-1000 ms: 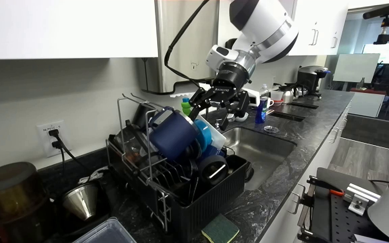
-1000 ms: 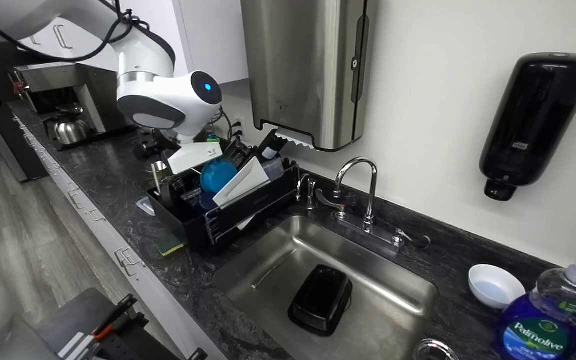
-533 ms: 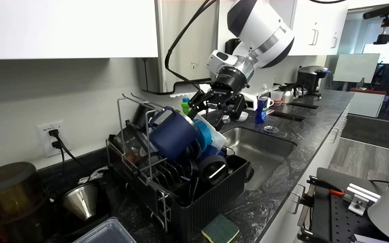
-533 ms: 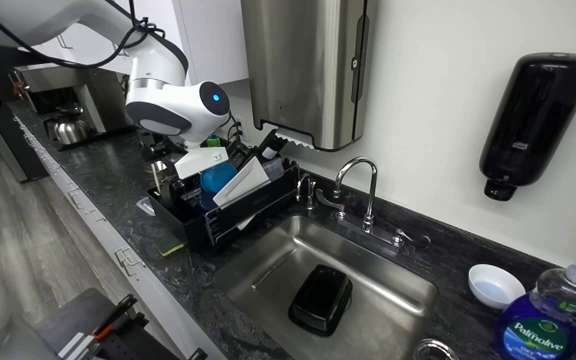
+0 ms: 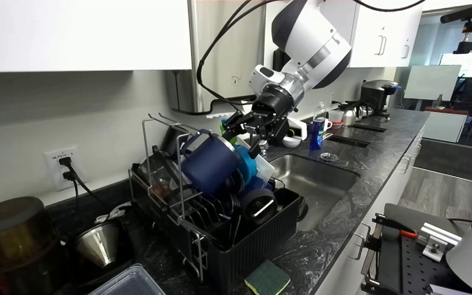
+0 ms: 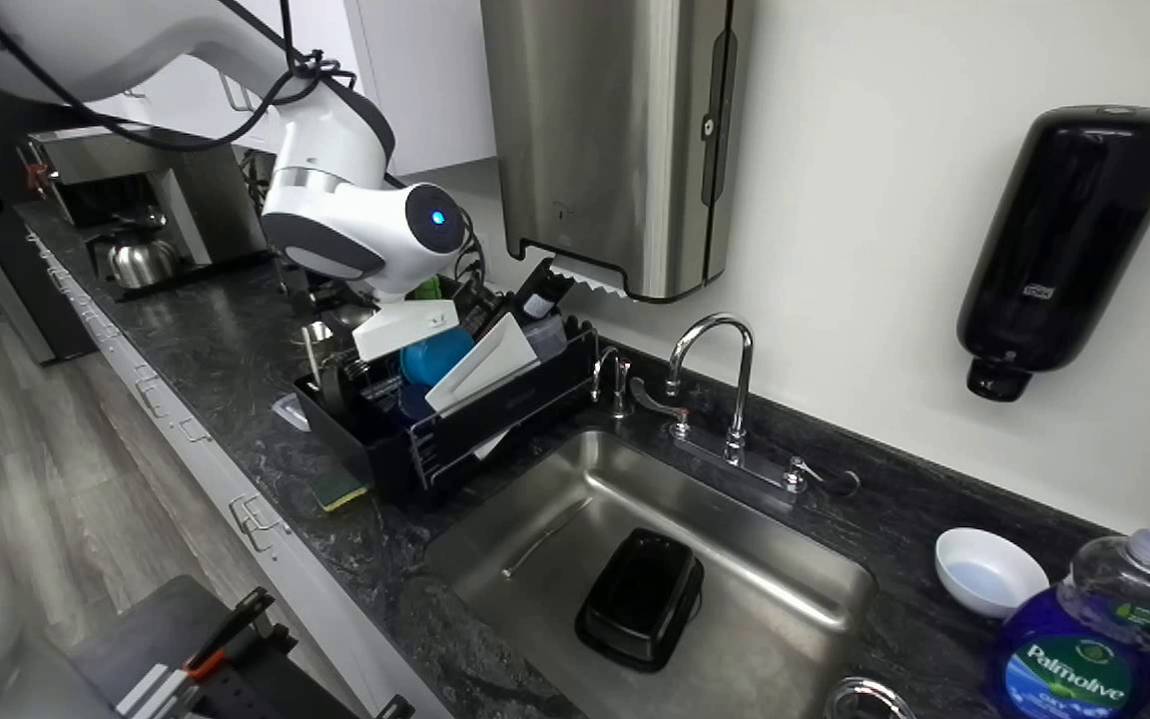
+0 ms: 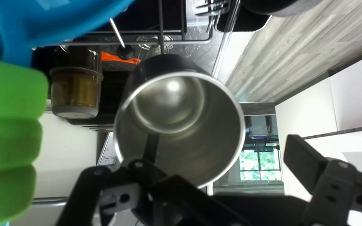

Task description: Pick up the blue cup from the dish rack and put it in the sink.

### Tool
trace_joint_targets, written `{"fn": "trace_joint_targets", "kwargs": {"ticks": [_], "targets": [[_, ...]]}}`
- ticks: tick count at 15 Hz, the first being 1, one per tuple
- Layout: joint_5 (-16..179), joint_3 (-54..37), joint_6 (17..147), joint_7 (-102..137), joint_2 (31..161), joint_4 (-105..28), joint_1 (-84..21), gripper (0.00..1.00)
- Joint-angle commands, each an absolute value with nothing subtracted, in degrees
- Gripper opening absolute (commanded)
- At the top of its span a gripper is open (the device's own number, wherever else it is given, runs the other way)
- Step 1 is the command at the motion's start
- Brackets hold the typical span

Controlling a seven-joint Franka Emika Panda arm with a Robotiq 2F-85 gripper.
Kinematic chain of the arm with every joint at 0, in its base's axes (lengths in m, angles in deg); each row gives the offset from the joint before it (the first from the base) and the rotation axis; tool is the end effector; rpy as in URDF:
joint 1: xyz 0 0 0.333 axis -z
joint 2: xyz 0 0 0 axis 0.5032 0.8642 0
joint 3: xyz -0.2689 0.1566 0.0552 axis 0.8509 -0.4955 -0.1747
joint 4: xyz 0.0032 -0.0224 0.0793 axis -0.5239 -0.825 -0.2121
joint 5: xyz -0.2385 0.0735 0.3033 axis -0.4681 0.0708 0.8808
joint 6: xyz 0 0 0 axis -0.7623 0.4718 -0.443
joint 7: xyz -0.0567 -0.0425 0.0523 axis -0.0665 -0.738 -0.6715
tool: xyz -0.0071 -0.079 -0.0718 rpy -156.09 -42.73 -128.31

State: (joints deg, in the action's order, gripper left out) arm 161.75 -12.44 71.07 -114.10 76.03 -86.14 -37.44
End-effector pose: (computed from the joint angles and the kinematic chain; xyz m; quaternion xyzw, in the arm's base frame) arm 0.4622 0.0992 0.3319 -0.6701 -0.5574 -0.3734 0.3176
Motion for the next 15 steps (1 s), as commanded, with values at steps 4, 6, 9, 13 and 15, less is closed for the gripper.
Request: {"fn": "trace_joint_targets", "kwargs": {"ticks": [4,6,9,13,15], "targets": [[163.6,-14.5,72.0,-116.2,78.0,-85.5,-36.3,1.00],[163.6,-14.7,72.2,-116.1,78.4,-85.5,-36.4,1.00],[163.6,-15.0,72.4,-116.0,78.7,-85.4,-36.5,1.00],[163.1,-15.5,72.4,-115.7,78.9,-85.3,-36.6,1.00],[163.1,-15.7,72.6,-115.7,79.0,-85.3,-36.7,1.00]]}}
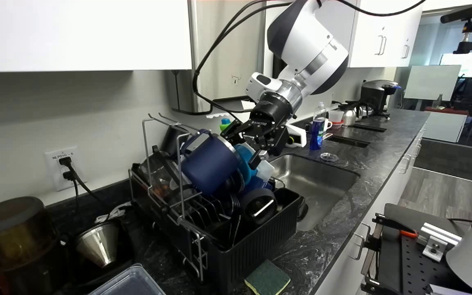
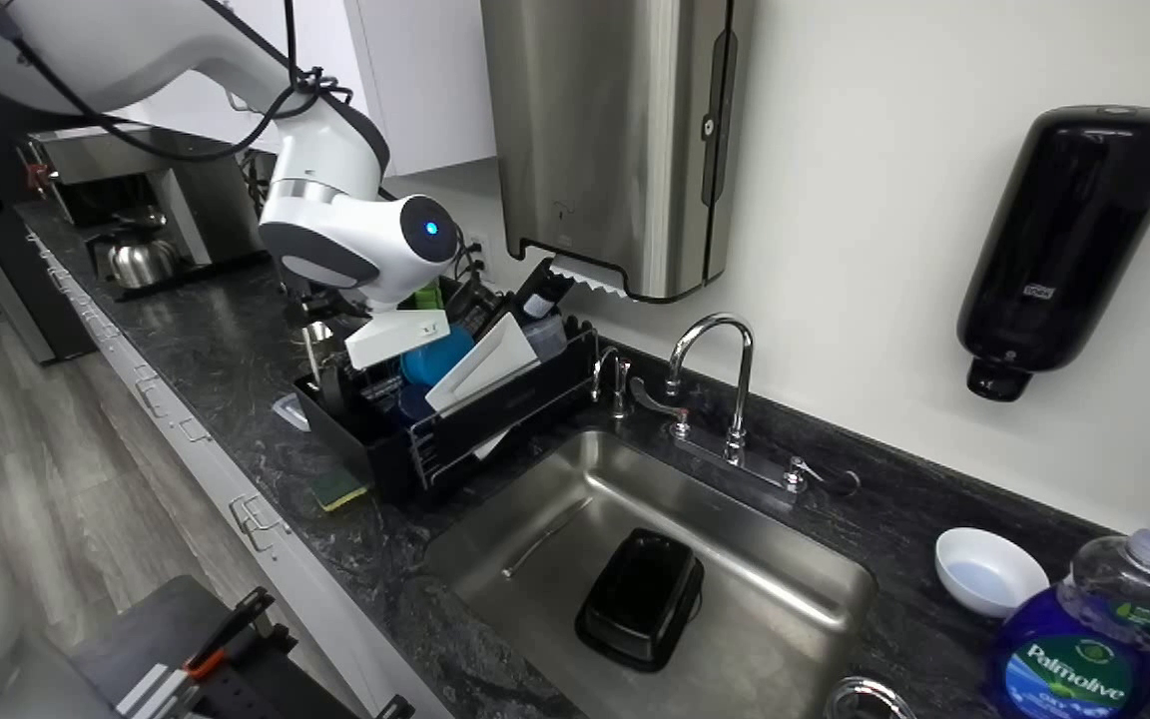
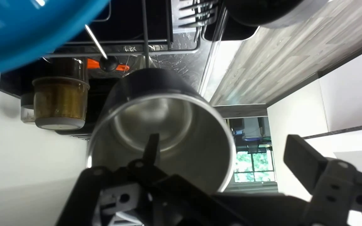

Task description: Pick up the blue cup from the dish rack and put it in the sink.

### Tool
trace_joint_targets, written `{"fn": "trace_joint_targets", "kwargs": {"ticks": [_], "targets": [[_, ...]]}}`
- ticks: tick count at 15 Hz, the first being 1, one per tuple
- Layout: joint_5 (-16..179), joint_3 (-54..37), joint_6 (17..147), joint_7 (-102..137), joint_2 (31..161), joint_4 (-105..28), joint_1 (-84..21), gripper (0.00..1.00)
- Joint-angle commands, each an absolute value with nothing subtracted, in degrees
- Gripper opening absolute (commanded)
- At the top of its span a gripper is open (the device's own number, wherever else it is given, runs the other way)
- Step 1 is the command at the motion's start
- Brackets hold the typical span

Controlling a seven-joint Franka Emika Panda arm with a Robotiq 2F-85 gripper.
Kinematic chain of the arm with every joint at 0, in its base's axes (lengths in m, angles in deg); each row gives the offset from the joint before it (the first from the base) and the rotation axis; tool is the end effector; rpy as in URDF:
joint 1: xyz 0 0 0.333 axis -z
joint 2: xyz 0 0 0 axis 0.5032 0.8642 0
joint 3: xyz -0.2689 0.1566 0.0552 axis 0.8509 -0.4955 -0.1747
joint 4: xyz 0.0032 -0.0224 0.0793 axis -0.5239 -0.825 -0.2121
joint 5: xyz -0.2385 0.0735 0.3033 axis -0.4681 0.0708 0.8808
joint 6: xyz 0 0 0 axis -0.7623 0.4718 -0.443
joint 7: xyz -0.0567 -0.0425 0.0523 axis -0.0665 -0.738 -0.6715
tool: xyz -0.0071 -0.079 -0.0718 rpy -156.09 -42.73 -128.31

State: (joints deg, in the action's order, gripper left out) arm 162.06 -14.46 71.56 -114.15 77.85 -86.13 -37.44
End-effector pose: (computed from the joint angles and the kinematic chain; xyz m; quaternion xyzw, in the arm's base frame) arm 0.4589 0.1144 0.3170 -0.6693 -0.5630 -0.3574 0.3276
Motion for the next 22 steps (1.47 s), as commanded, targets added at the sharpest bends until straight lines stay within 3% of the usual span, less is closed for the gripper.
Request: {"fn": "trace_joint_targets", "kwargs": {"ticks": [1,6,7,18,22], "targets": [[163.1,-15.8,72.7,-115.7,79.1,-85.3,-36.7,1.00],[163.0,-16.2,73.1,-115.8,79.1,-85.3,-36.8,1.00],[163.0,-16.2,73.1,-115.9,79.0,-85.3,-36.8,0.80],[162.8,-16.2,73.4,-116.6,78.6,-85.6,-36.7,0.04],[162.9,-16.2,73.6,-116.9,78.5,-85.6,-36.6,0.01]]}}
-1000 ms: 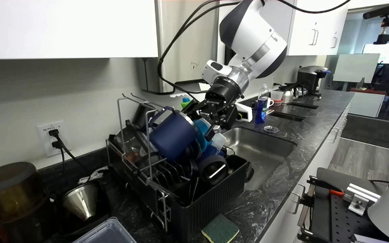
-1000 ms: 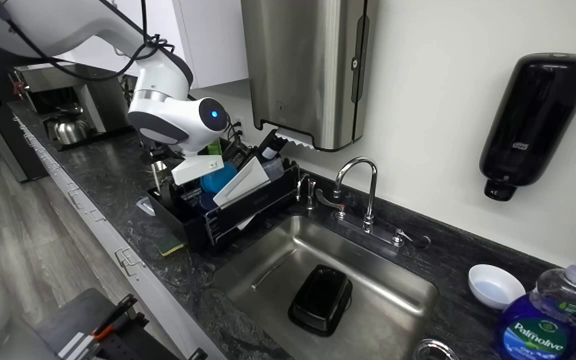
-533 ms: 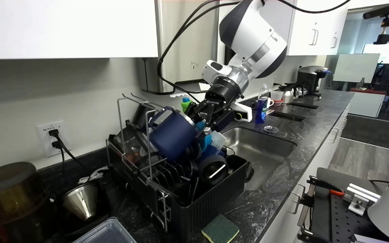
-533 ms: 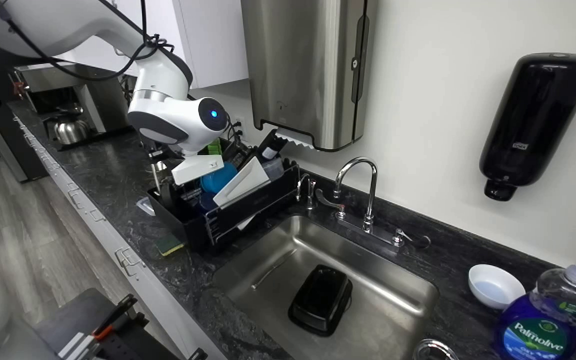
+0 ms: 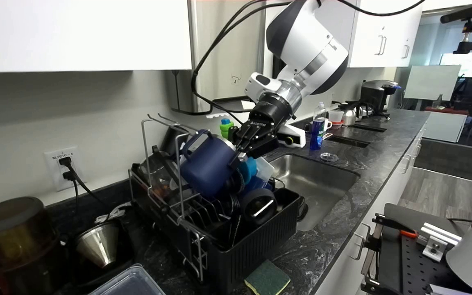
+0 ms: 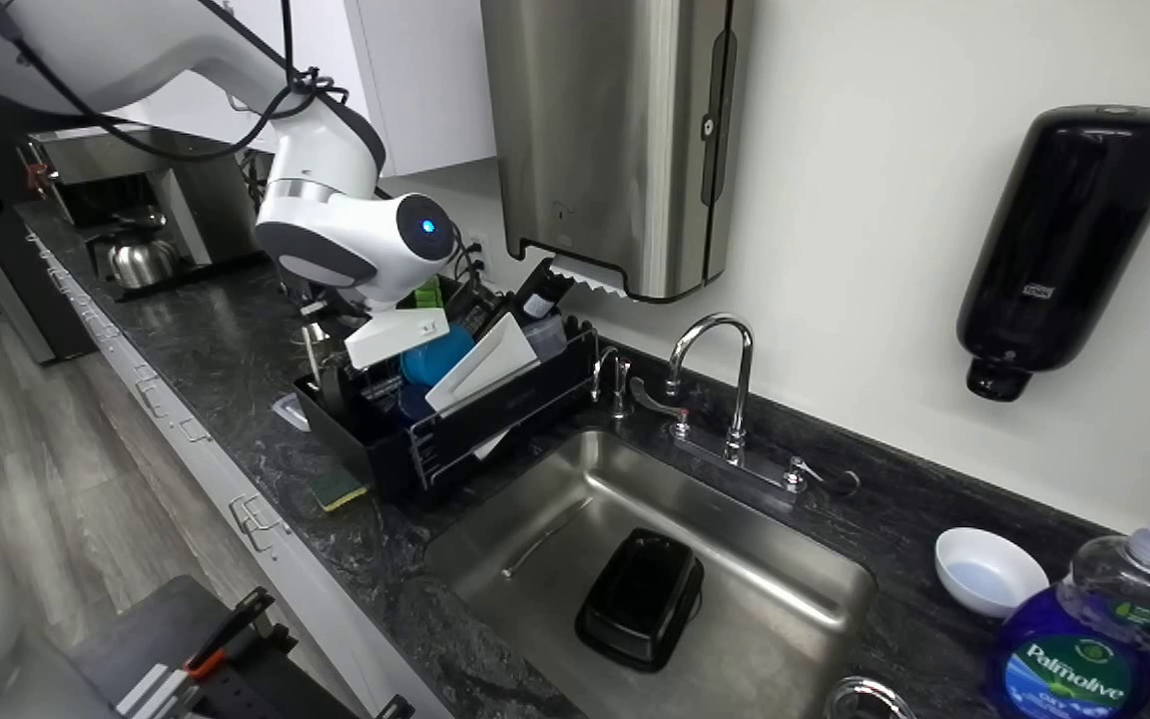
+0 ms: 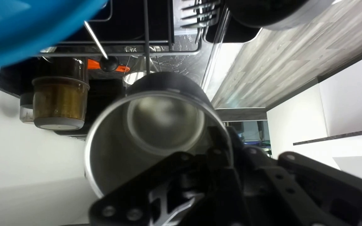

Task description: Pick up the blue cup from the dish rack and put it in the sink.

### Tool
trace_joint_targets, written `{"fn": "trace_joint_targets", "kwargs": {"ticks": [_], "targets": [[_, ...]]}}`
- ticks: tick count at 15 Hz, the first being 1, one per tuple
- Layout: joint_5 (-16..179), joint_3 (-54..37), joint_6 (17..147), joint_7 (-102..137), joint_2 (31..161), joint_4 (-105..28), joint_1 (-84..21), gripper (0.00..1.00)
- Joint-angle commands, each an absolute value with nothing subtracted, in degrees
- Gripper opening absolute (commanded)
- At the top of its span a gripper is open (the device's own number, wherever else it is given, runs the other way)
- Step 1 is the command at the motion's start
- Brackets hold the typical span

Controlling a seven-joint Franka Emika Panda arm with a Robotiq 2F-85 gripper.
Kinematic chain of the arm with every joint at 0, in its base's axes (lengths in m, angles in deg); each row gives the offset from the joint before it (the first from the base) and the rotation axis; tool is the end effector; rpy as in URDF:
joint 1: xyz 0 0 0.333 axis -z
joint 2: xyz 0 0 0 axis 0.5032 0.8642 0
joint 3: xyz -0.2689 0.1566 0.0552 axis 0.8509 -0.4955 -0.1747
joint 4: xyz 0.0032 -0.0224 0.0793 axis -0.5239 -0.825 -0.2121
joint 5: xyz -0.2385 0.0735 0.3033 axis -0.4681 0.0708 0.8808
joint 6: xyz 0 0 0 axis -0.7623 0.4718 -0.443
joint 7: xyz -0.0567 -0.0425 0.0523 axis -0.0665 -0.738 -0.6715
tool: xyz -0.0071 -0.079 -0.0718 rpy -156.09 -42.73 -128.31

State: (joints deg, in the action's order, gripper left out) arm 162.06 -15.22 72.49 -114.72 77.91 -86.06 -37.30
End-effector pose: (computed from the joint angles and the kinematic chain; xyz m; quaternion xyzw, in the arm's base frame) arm 0.4591 0.1175 0.3168 -0.6673 -0.5694 -0.3576 0.3204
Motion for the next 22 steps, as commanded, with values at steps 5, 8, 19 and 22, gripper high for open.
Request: {"fn": "trace_joint_targets", "kwargs": {"ticks": [5,8,19,22], "targets": [[162.9,-16.2,73.5,-117.3,78.4,-85.7,-36.6,0.02],[162.5,-16.2,73.1,-117.5,77.4,-86.3,-36.6,0.02],[160.9,-16.8,73.3,-117.2,75.3,-87.5,-36.8,0.02],[159.0,-16.9,75.2,-116.2,73.8,-88.1,-36.7,0.02]]}}
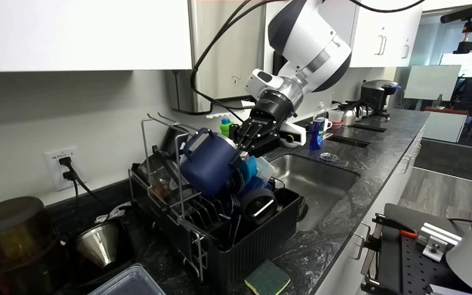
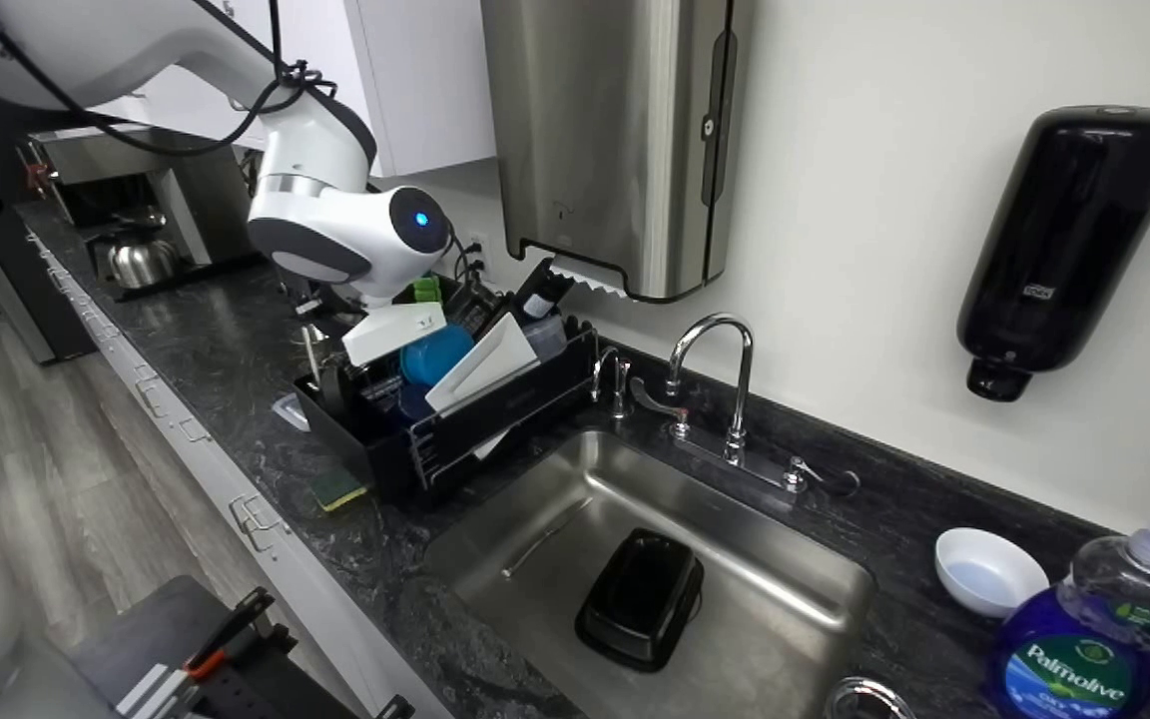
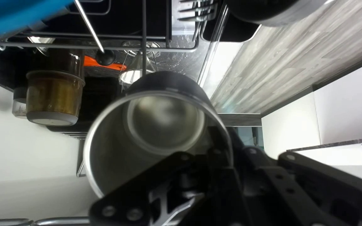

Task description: Pick up the blue cup from the dish rack and put it in the sink.

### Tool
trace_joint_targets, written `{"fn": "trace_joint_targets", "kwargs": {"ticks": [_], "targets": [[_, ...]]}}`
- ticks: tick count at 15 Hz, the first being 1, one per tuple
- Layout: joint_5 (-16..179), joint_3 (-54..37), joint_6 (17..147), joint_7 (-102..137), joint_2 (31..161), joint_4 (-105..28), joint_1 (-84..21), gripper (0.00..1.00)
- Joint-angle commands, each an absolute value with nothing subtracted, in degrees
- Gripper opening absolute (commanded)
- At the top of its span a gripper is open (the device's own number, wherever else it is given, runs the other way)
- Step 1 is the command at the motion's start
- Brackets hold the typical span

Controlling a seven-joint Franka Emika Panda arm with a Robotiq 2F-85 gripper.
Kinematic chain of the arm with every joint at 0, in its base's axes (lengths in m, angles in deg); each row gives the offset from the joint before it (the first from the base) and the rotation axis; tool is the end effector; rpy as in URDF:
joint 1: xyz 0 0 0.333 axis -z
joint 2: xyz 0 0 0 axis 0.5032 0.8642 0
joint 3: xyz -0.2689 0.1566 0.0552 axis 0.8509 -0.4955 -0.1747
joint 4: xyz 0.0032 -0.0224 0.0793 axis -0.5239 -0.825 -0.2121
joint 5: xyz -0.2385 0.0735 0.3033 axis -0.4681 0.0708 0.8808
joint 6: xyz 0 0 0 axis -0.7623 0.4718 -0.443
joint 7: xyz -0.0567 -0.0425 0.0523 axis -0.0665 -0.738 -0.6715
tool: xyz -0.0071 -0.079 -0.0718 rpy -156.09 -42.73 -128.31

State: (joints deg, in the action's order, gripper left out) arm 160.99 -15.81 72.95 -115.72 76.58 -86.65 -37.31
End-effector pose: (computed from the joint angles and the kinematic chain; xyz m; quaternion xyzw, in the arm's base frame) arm 0.4549 0.1205 0.3230 -0.6563 -0.5873 -0.3583 0.3098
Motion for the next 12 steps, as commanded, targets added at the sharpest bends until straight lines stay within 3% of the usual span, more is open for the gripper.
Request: {"fn": "trace_joint_targets", "kwargs": {"ticks": [1,12], "targets": [[157.5,-17.0,76.5,-115.6,73.0,-88.4,-36.7,0.02],[143.0,-18.1,83.6,-110.0,64.8,-91.6,-37.5,0.02]]}}
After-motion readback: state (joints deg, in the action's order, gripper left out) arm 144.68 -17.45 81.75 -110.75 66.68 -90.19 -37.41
